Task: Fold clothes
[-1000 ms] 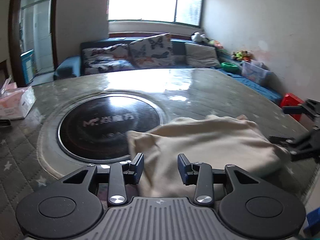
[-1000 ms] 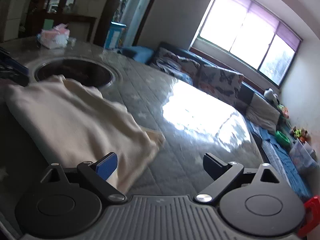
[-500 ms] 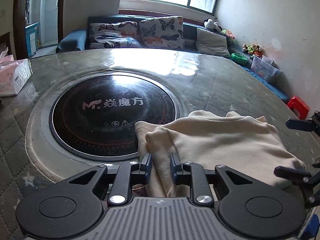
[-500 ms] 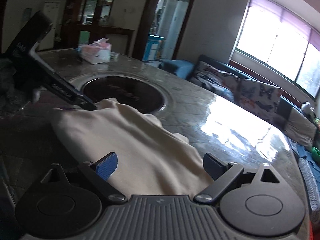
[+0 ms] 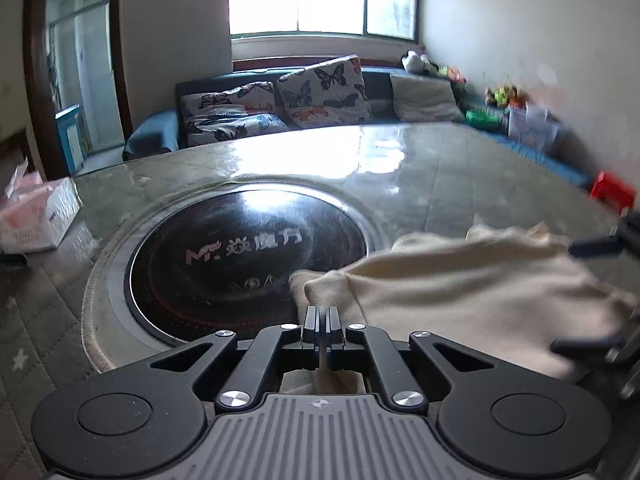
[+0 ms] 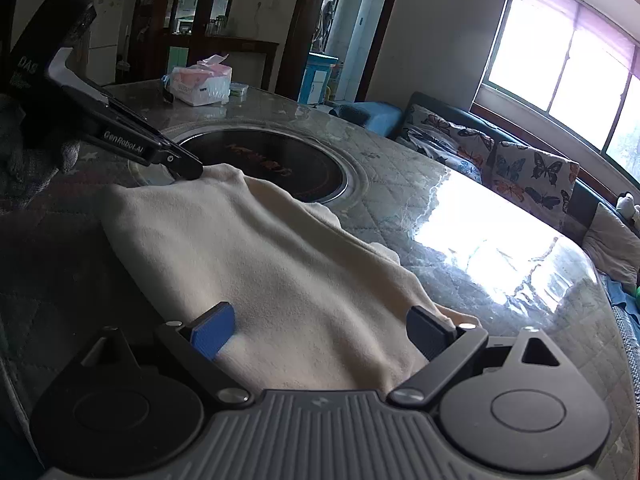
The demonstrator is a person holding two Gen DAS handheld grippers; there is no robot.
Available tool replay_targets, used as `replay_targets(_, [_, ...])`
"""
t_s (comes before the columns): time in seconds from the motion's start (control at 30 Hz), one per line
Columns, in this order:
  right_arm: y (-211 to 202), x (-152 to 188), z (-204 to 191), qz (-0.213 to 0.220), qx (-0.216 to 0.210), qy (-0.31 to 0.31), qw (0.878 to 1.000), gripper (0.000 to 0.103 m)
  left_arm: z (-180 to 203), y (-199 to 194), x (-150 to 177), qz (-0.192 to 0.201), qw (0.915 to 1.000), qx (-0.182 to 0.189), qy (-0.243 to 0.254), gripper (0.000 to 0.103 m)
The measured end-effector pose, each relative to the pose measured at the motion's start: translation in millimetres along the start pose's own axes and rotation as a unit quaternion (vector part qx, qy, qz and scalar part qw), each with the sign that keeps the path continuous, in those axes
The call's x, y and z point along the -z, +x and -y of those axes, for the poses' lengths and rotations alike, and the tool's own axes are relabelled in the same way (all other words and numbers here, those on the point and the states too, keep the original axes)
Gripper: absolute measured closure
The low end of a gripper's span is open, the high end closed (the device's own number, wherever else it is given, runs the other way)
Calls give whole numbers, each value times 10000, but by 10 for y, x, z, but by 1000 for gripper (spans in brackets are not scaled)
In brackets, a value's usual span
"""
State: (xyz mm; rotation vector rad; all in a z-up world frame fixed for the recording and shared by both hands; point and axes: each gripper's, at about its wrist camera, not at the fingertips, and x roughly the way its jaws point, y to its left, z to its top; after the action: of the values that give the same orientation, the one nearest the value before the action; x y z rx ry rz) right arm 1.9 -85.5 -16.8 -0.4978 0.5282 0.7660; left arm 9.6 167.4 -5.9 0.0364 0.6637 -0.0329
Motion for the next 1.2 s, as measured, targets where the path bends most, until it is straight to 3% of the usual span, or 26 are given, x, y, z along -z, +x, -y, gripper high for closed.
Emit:
replay_targets(0.3, [-24, -76, 48, -43, -68, 89, 9999, 8, -24, -43, -55, -17, 10000, -16, -27, 95])
replay_targets(0.43, [-44, -137, 193, -67, -219, 450, 9987, 9, 20, -68, -162, 83, 9999, 90, -107, 95])
replay_targets(0.6, [48, -215, 408, -142, -405, 955, 9945, 19, 154, 78, -275, 24, 9996, 279, -84, 95])
replay_targets(0.73, [179, -277, 537, -222, -519, 1273, 9903, 42, 235, 257, -364, -53, 9993, 357, -33, 95])
replay_targets(0.93, [431, -365, 638, -368, -612, 1547, 9854, 61, 254, 468, -459, -197, 9991, 356, -103, 95])
replay_targets(1.03, [424, -375, 597, -387, -620, 1480, 9863, 64, 245, 577, -430, -348, 9989, 305, -98, 95])
replay_targets(1.2, [270, -374, 455, -294, -698, 1253, 9892, 64, 211, 472, -403, -261, 9990, 316, -179, 95])
